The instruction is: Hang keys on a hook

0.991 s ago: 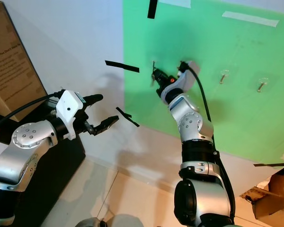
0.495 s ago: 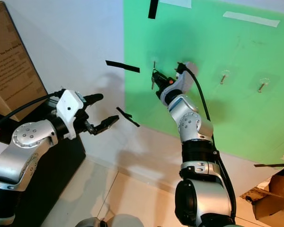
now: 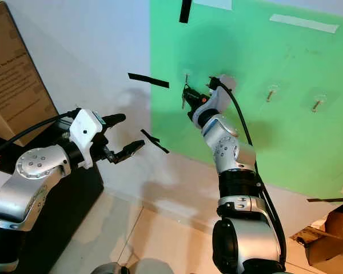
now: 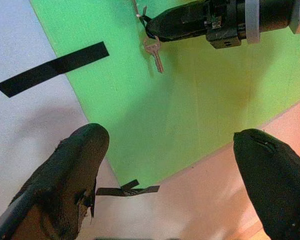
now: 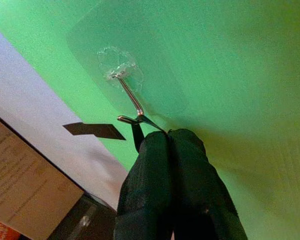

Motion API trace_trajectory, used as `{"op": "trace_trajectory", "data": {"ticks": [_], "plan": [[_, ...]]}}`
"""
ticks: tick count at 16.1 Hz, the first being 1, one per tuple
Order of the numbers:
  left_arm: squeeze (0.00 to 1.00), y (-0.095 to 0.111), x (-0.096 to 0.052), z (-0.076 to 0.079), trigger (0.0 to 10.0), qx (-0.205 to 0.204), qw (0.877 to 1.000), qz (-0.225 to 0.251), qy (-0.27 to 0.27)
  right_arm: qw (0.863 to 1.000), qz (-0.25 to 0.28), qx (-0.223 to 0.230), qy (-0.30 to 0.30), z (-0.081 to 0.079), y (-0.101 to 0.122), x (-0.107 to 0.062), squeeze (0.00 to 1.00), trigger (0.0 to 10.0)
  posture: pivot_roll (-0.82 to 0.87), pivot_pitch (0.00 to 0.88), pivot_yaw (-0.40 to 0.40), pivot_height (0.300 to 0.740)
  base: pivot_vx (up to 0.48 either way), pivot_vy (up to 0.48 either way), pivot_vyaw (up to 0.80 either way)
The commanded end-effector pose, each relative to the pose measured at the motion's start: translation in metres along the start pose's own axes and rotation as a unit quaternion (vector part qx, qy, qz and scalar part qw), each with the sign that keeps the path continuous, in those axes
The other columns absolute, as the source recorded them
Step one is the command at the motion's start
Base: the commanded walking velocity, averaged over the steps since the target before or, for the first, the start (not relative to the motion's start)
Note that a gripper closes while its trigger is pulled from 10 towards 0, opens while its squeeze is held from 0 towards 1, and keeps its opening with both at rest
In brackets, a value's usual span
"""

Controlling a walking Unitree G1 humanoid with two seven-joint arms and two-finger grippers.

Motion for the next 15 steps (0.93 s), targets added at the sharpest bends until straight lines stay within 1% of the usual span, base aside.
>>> {"op": "trace_trajectory", "data": {"ticks": [1, 2, 5, 7, 8, 9, 10, 11, 12, 13, 15], "plan": [[0.0, 0.004, 0.003, -0.002, 10.0, 0.013, 1.0, 0.001, -0.002, 1.0, -0.019, -0.003, -0.017, 0.007, -0.009, 0.0, 0.0, 10.0, 0.04, 0.0, -0.022, 0.74, 0.0, 0.0, 0.0], [0.0, 0.004, 0.003, -0.002, 10.0, 0.014, 1.0, 0.0, -0.001, 1.0, -0.018, -0.002, -0.017, 0.007, -0.009, 0.001, 0.0, 10.0, 0.04, 0.0, -0.022, 0.74, 0.0, 0.0, 0.0], [0.0, 0.011, 0.005, -0.001, 10.0, 0.002, 1.0, 0.02, -0.002, 1.0, -0.006, -0.005, -0.025, 0.008, -0.006, 0.002, 0.0, 10.0, 0.05, 0.0, -0.023, 0.74, 0.0, 0.0, 0.0], [0.0, 0.02, 0.006, 0.002, 10.0, -0.017, 0.999, 0.046, -0.012, 1.0, 0.001, -0.005, -0.024, 0.007, -0.004, 0.003, 0.0, 10.0, 0.04, 0.0, -0.021, 0.74, 0.0, 0.0, 0.0], [0.0, 0.021, 0.007, 0.003, 10.0, -0.018, 0.999, 0.048, -0.015, 1.0, 0.003, -0.014, -0.027, 0.008, -0.003, 0.003, 0.47, 10.0, 0.04, 0.0, -0.019, 0.74, 0.0, 0.0, 0.0], [0.0, 0.021, 0.007, 0.003, 10.0, -0.018, 0.999, 0.047, -0.015, 0.999, 0.007, -0.017, -0.028, 0.008, -0.003, 0.003, 1.0, 10.0, 0.04, 0.0, -0.017, 0.74, 0.0, 0.0, 0.0], [0.0, 0.02, 0.008, 0.002, 10.0, -0.018, 0.999, 0.046, -0.014, 1.0, 0.01, -0.009, -0.019, 0.008, -0.004, 0.002, 1.0, 10.0, 0.04, 0.0, -0.017, 0.74, 0.0, 0.0, 0.0], [0.0, 0.02, 0.008, 0.002, 10.0, -0.018, 0.999, 0.045, -0.013, 1.0, 0.023, 0.013, -0.002, 0.006, -0.003, 0.001, 1.0, 10.0, 0.04, 0.0, -0.016, 0.74, 0.0, 0.0, 0.0], [0.0, 0.02, 0.008, 0.001, 10.0, -0.018, 0.999, 0.045, -0.011, 1.0, 0.025, 0.018, 0.003, 0.005, -0.003, 0.0, 1.0, 10.0, 0.04, 0.0, -0.017, 0.74, 0.0, 0.0, 0.0], [0.0, 0.02, 0.008, 0.0, 10.0, -0.018, 0.999, 0.044, -0.01, 1.0, 0.025, 0.01, 0.001, 0.006, -0.005, -0.001, 1.0, 10.0, 0.04, 0.0, -0.016, 0.74, 0.0, 0.0, 0.0], [0.0, 0.02, 0.008, -0.001, 10.0, -0.019, 0.999, 0.044, -0.007, 0.999, 0.041, 0.012, 0.003, 0.007, -0.003, -0.004, 1.0, 10.0, 0.04, 0.0, -0.015, 0.74, 0.0, 0.0, 0.0]]}}
Point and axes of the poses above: a point about 5 cm out from each wrist's last joint towards the gripper, its own x axis pointing out of the wrist towards the gripper, its own y axis along the axis of the wrist's last joint, z = x × y, the point moved 2 cm from there along x, pointing out of the wrist towards the gripper, and after that the axes turned 2 degrees about -x, right-handed, at the moved point
